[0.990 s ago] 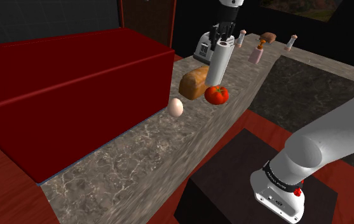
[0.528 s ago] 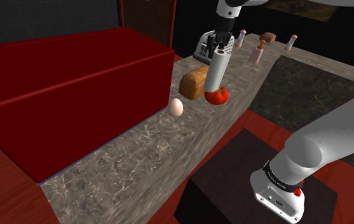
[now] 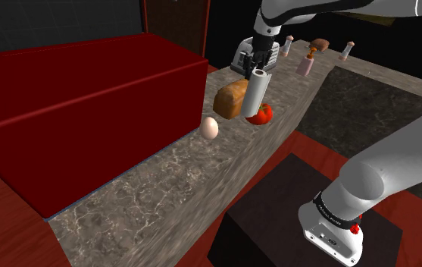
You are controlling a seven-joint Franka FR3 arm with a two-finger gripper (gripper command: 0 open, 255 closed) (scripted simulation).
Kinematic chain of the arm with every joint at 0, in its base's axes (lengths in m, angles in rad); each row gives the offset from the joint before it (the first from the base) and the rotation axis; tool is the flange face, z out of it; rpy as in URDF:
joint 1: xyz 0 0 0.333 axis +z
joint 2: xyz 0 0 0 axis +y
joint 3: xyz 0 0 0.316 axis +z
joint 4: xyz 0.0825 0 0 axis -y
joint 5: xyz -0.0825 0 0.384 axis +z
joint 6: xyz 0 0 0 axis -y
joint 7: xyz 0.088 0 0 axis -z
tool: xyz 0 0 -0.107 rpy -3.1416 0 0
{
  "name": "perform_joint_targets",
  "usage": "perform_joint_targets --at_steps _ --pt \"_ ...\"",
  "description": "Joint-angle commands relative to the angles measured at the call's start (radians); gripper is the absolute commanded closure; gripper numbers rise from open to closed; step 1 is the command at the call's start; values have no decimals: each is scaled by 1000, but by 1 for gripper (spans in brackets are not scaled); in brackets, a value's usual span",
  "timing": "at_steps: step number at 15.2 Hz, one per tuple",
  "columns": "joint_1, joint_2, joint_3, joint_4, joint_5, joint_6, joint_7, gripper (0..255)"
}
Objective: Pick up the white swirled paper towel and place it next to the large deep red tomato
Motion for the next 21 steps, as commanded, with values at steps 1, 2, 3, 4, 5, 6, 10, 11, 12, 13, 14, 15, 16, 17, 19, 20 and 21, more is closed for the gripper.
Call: perform_joint_targets --at_steps 1,2,3,4,5,6,10,11,12,13,14,15,16,17,19,20,21 --pt "0 4 0 -24 -1 28 1 255" --pt "0 6 0 -35 -1 42 2 255" --pt "0 9 1 -46 -2 55 3 255" --pt "0 12 1 -56 -2 68 4 255" --pt "0 15 1 -67 -3 82 5 255" --pt "0 18 2 -77 -4 95 5 255" --pt "0 33 3 -116 -7 149 10 255" --pt "0 38 3 -125 -8 163 11 255" --pt "0 42 3 -134 -9 176 12 255" --pt "0 47 4 -143 -10 190 13 255" --pt "0 52 4 -151 -11 203 14 255" --pt "0 57 4 -160 -12 217 16 255" --pt "0 63 5 -168 -13 230 17 255" --pt "-1 68 5 -175 -14 242 18 255" --pt "-1 68 5 -175 -14 242 18 255" --pt "-1 68 5 -175 -14 242 18 255" --pt "-1 68 5 -175 -14 242 18 255"
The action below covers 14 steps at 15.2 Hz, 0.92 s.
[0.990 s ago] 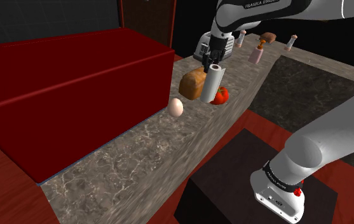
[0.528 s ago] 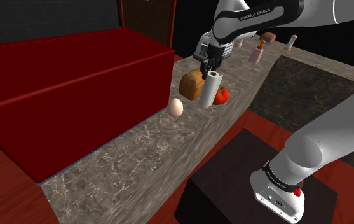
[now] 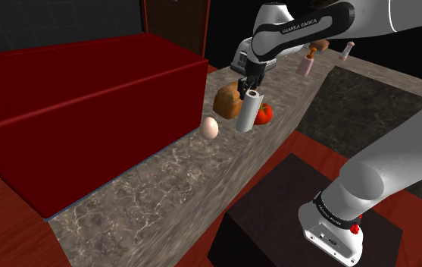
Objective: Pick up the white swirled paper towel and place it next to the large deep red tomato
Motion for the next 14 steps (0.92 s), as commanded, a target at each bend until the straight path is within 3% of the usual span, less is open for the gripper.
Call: perform_joint_targets --at_steps 1,3,4,9,14 --pt "0 0 0 -1 0 1 0 255" --pt "0 0 0 -1 0 1 0 255" --pt "0 0 0 -1 0 1 0 0" --pt "0 0 0 -1 0 1 0 0" --pt "3 -50 0 77 11 -127 -7 0"
